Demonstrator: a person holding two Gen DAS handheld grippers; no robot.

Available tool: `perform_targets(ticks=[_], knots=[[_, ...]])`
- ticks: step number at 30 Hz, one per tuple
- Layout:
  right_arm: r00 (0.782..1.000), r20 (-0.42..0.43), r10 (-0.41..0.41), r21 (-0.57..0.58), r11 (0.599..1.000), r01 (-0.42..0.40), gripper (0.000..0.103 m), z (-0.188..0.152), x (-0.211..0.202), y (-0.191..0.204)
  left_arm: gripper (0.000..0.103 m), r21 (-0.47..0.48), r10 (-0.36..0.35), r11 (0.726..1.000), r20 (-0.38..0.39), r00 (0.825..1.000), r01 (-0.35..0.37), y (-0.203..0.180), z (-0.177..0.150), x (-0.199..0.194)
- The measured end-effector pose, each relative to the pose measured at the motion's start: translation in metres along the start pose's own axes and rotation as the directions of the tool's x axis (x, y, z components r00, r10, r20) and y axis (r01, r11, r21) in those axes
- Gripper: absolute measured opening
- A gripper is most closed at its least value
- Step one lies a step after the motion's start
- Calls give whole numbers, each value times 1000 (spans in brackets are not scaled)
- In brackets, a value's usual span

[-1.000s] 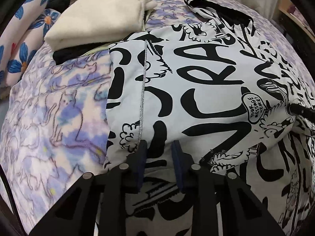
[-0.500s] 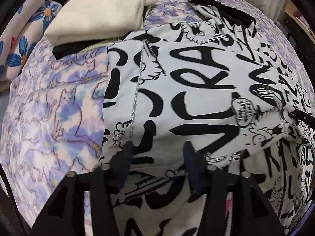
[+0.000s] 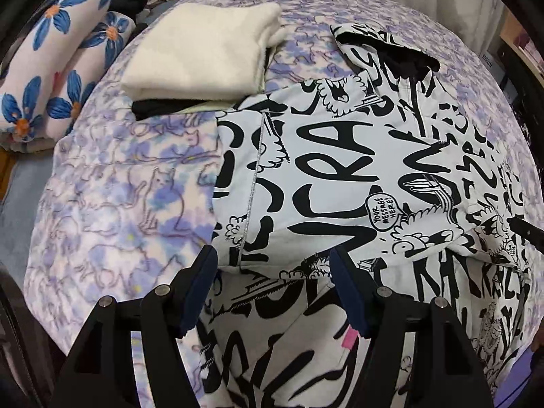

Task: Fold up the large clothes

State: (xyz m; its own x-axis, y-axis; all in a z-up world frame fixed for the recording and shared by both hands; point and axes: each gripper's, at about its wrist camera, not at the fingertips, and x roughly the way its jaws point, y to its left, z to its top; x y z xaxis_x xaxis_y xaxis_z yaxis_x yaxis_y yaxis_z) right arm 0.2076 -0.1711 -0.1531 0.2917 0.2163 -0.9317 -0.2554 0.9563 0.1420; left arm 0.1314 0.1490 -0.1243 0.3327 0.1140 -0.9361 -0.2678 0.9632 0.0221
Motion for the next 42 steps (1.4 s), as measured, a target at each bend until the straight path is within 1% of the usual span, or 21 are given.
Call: perform_targets(ticks=[3,5,10,12,16,17,20,22,25,26,28,31,33,37,38,42], knots=[[1000,12,16,-11,1000,-15,3,1,-14,3,67,-7,7,1000,5,1000,-7,2,-1,-12],[1000,24,21,-22,1000,-20,3,2,-23,5,67,-13,11,1000,-6,1000,-11,2,-3,-21],[998,33,45,-32,999,-44,5,-1,-42,6,67,-29,-12,1000,-16,1000,12,7,-12,-37],[998,30,50,-31,998,-50,9,-5,-46,4,68,-33,-19,999,-16,1000,19,10,-17,-43],[998,25,66,-17,998,-65,30,-21,-58,-6,68,-56,-32,998,-24,999,31,22,-32,-52],[998,24,65,-13,998,-65,33,-26,-60,-8,68,-60,-34,998,-29,999,32,25,-35,-52],[998,8,65,-11,998,-65,35,-42,-64,-17,68,-86,-41,996,-62,997,35,38,-56,-51],[998,-11,60,-7,998,-60,35,-56,-67,-25,68,-93,-40,995,-103,994,30,42,-71,-44],[998,-45,52,14,999,-51,36,-78,-69,-41,68,-85,-38,996,-177,984,23,47,-99,-32],[997,-56,48,25,999,-47,39,-86,-70,-47,68,-86,-44,996,-199,979,27,49,-108,-29],[996,-78,35,57,998,-30,45,-103,-72,-59,68,-100,-64,994,-251,966,39,52,-128,-21],[993,-119,15,100,995,-4,47,-131,-74,-81,68,-104,-75,994,-312,947,45,56,-154,-8],[990,-144,-4,114,993,21,47,-149,-75,-93,68,-94,-73,995,-334,940,44,58,-166,-2],[984,-175,-38,141,988,63,47,-180,-78,-111,68,-78,-81,995,-348,934,57,61,-182,8],[982,-180,-48,143,987,74,47,-186,-78,-114,68,-80,-88,995,-353,932,64,62,-185,10],[972,-223,-75,170,979,115,47,-217,-74,-131,68,-106,-144,988,-384,912,111,65,-197,21]])
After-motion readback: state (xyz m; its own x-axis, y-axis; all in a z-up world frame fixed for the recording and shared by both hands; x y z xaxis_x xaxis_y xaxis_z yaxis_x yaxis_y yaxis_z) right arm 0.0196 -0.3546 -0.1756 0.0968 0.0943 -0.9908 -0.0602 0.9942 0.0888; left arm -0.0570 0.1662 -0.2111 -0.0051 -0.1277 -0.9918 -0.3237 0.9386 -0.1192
